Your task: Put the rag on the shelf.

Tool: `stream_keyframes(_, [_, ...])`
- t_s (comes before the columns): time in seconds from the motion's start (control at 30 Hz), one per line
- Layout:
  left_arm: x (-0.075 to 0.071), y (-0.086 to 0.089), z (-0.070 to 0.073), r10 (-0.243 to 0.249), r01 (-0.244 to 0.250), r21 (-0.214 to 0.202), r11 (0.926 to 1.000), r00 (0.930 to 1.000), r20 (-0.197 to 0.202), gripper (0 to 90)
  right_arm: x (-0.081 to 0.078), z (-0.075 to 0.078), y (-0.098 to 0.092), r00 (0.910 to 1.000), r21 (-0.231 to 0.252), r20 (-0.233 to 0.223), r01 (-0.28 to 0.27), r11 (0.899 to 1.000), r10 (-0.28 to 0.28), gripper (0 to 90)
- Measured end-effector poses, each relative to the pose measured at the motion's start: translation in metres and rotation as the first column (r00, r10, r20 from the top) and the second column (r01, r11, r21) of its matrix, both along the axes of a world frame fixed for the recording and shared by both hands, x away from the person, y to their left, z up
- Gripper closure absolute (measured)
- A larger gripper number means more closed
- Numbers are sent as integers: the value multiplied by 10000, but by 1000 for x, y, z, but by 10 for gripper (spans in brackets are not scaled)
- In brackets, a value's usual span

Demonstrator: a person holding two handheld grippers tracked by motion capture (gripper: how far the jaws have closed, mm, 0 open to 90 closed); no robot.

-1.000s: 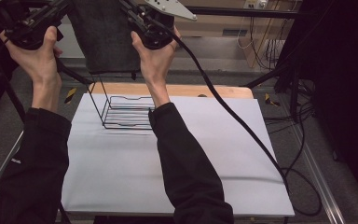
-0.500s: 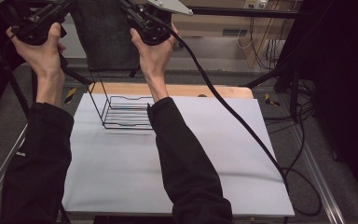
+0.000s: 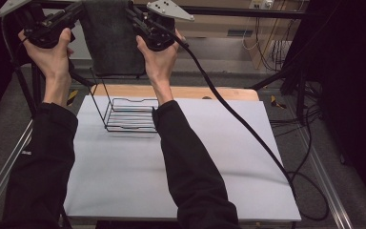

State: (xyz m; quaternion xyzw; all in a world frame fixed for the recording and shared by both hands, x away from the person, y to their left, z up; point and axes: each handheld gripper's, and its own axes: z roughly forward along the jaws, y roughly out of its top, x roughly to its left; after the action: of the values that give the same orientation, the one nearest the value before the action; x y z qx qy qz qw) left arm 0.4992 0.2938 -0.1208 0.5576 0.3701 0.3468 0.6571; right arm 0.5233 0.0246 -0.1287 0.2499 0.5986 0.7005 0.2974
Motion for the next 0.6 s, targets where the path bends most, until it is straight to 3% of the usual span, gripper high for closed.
stream_keyframes(0.13, [0, 1, -11, -96, 97, 79, 9999, 9999, -123, 813, 0, -10, 0, 9998, -75, -174, -2, 10000, 0, 811])
stream_keyframes(0.33, [4, 3, -16, -8, 15, 297, 9996, 9997, -252, 814, 4, -19, 0, 9996, -206, -269, -12, 9998, 7, 811])
stream_keyframes(0.6, [13, 5, -30, -14, 29, 273, 9996, 9985, -550, 813, 8, -30, 2, 9990, -423, -448, 23, 9991, -42, 811])
